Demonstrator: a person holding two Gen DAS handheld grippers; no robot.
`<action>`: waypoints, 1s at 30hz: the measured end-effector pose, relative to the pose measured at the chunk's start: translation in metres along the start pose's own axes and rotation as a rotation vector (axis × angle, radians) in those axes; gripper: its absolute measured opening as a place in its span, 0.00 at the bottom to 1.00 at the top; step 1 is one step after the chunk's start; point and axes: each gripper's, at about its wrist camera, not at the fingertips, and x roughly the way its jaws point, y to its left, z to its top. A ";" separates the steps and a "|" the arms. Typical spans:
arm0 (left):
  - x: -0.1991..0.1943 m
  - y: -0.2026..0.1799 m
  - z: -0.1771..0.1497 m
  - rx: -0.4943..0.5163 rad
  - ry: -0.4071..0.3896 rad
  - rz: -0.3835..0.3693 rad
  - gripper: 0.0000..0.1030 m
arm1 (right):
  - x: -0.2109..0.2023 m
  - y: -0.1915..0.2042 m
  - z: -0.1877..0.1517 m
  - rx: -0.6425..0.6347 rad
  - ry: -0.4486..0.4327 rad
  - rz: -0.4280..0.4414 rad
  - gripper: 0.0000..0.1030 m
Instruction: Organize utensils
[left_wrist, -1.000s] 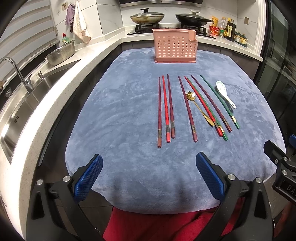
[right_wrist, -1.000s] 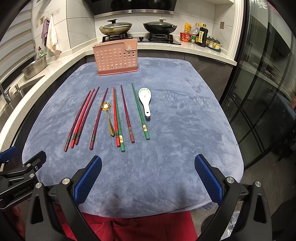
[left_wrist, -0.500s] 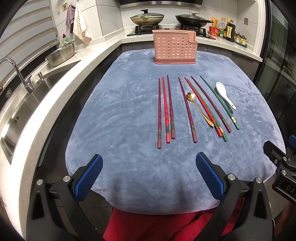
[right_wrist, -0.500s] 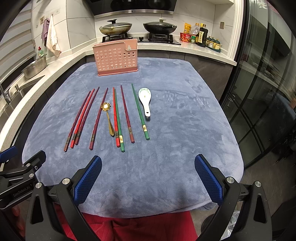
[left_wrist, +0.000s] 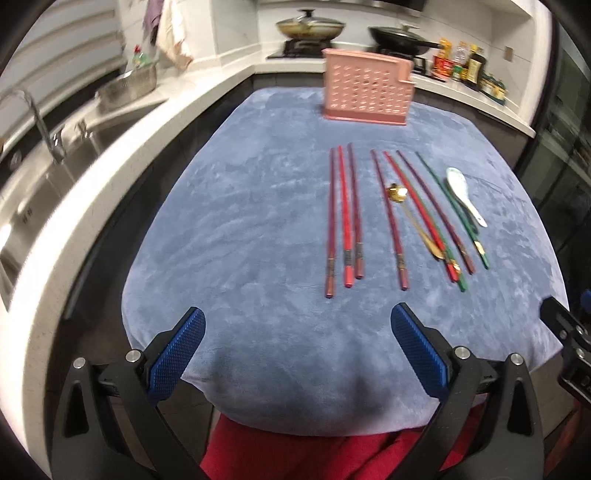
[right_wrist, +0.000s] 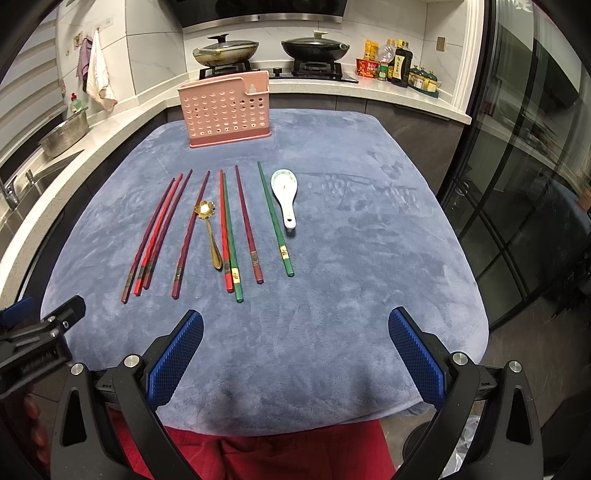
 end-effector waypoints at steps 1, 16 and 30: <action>0.004 0.004 0.001 -0.011 0.003 0.004 0.93 | 0.003 -0.001 0.001 0.004 0.005 -0.002 0.93; 0.086 0.003 0.017 0.019 0.092 0.007 0.74 | 0.054 -0.012 0.021 0.028 0.080 -0.044 0.93; 0.105 -0.001 0.026 0.016 0.108 -0.048 0.55 | 0.092 -0.010 0.056 0.021 0.068 -0.026 0.93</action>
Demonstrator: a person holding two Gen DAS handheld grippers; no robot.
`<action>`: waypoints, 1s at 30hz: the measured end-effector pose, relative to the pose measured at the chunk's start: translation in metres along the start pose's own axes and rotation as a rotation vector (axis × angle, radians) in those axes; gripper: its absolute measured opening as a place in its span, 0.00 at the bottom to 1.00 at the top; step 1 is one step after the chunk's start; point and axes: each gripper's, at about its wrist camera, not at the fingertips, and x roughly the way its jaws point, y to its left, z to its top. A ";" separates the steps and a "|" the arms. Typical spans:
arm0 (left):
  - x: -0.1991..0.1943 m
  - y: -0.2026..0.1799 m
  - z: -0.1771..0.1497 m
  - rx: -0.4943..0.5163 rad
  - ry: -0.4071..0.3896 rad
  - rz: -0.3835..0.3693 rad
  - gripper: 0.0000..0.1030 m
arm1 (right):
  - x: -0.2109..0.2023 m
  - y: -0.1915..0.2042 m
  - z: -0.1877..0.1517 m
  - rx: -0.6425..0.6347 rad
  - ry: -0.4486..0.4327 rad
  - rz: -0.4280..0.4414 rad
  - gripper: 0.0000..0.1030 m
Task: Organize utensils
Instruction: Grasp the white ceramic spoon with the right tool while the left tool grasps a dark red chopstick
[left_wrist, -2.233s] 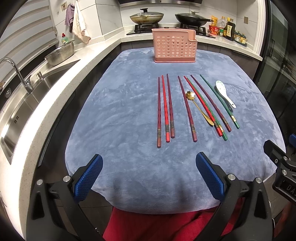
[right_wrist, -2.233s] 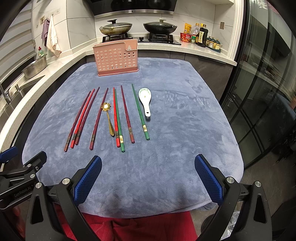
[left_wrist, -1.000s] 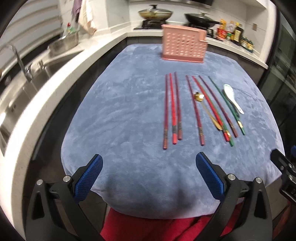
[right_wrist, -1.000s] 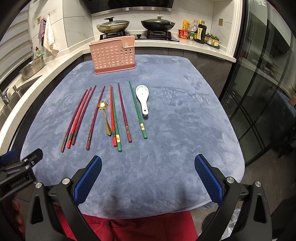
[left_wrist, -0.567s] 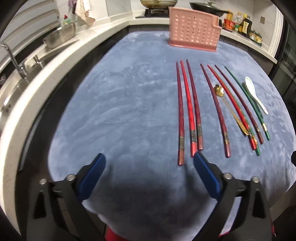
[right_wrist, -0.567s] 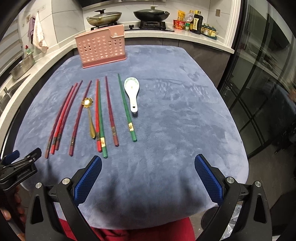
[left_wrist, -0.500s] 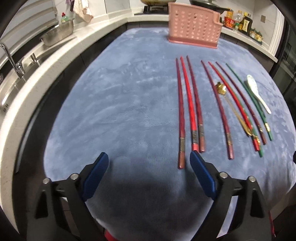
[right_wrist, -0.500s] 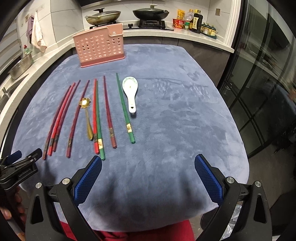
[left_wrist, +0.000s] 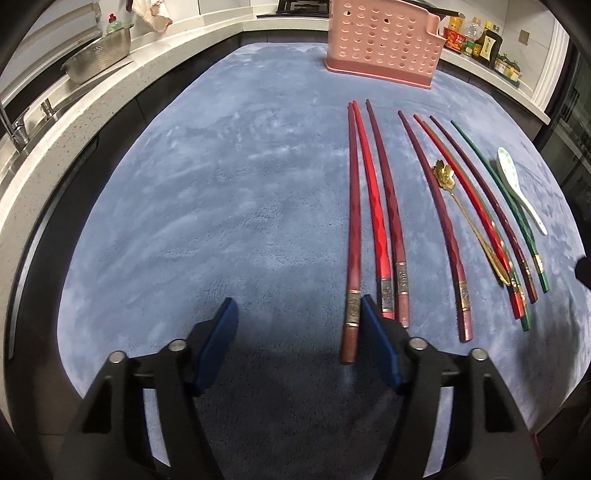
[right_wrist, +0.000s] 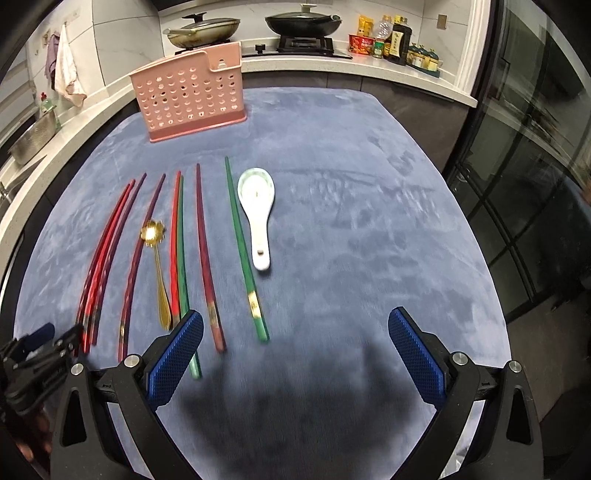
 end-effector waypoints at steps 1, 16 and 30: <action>-0.001 -0.001 0.000 0.000 -0.002 -0.004 0.49 | 0.003 0.001 0.004 -0.004 -0.009 0.007 0.93; -0.002 -0.003 0.004 -0.013 0.022 -0.039 0.12 | 0.060 -0.004 0.050 0.068 0.038 0.181 0.36; -0.001 -0.005 0.004 -0.004 0.015 -0.031 0.13 | 0.089 -0.009 0.047 0.099 0.082 0.248 0.17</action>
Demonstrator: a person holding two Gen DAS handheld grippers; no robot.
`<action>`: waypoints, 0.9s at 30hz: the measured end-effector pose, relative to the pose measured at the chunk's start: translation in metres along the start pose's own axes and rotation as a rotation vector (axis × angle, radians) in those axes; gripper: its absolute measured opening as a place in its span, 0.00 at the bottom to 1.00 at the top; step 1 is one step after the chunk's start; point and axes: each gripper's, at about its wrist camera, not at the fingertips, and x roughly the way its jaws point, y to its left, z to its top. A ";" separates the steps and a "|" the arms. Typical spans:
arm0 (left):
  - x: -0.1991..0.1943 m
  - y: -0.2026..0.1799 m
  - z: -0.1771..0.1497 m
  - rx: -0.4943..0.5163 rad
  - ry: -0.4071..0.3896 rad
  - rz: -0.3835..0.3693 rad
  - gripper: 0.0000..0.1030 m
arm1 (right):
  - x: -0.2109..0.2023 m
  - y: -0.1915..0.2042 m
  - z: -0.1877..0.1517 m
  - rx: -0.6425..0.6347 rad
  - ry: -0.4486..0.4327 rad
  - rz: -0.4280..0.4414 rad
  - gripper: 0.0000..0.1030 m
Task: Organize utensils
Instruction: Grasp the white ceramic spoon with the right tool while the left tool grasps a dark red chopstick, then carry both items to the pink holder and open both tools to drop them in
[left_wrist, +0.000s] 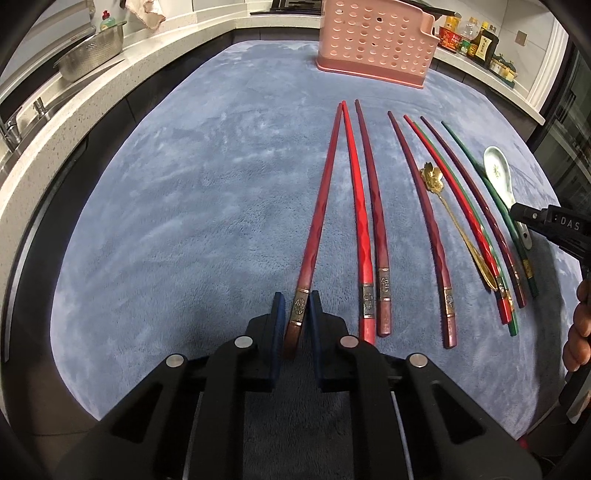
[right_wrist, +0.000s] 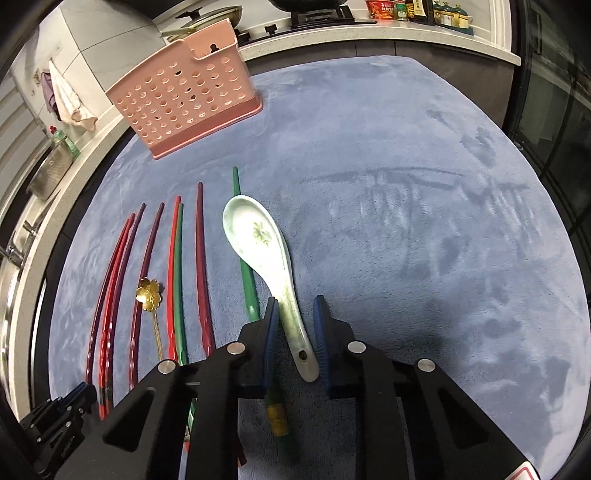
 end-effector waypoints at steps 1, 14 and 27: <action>0.000 0.000 0.000 -0.001 -0.001 -0.001 0.13 | 0.000 0.000 -0.001 0.001 -0.004 0.003 0.17; -0.006 0.006 0.001 -0.019 0.003 -0.045 0.10 | -0.024 0.000 -0.005 -0.011 -0.050 -0.001 0.06; -0.077 0.024 0.034 -0.035 -0.169 -0.077 0.07 | -0.100 0.009 0.016 -0.039 -0.204 -0.047 0.06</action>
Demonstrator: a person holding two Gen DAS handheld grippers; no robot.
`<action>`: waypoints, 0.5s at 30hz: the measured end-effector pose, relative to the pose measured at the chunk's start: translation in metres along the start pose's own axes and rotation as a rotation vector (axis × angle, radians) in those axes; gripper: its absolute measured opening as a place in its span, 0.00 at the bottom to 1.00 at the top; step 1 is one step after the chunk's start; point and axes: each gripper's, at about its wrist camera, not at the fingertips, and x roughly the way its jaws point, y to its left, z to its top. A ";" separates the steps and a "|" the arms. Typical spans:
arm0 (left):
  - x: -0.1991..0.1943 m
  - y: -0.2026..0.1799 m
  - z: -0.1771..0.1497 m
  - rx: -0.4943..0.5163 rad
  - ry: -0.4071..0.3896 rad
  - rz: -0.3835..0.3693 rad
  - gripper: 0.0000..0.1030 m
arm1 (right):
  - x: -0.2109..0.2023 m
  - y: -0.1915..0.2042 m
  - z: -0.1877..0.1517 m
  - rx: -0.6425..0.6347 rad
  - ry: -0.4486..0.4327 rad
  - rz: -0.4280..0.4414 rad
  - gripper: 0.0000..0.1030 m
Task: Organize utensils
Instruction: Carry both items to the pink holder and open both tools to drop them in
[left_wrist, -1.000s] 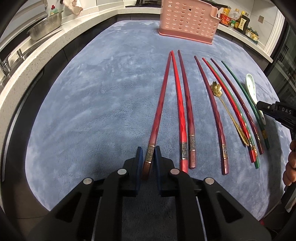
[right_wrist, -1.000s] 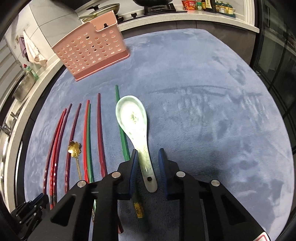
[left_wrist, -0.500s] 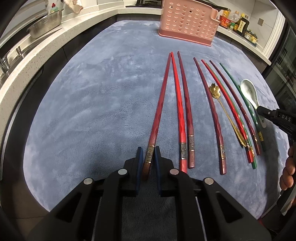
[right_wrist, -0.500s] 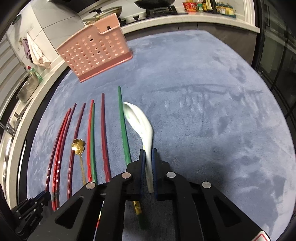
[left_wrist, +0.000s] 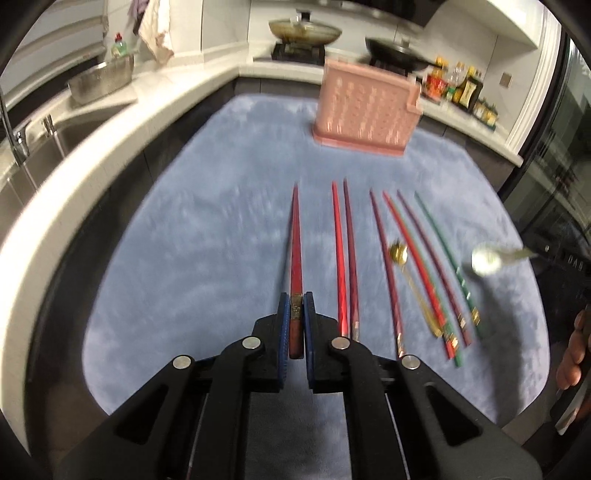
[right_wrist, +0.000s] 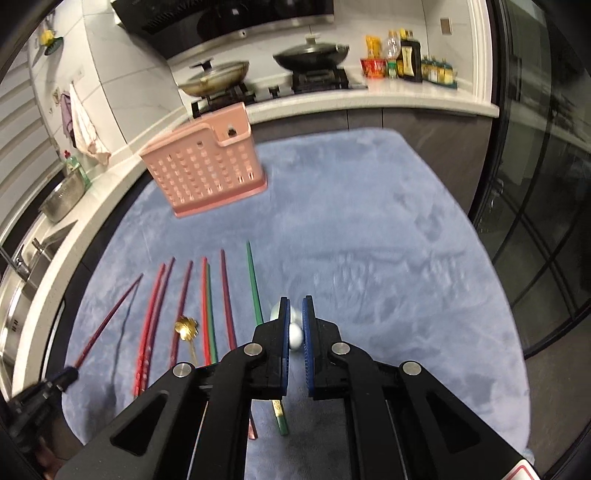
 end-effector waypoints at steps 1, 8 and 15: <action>-0.005 0.001 0.007 0.001 -0.015 0.002 0.07 | -0.003 0.001 0.003 -0.004 -0.008 -0.001 0.06; -0.037 0.009 0.065 0.011 -0.150 0.018 0.07 | -0.023 0.012 0.037 -0.040 -0.084 0.006 0.06; -0.057 0.009 0.138 0.015 -0.277 0.012 0.07 | -0.019 0.019 0.089 -0.036 -0.140 0.059 0.06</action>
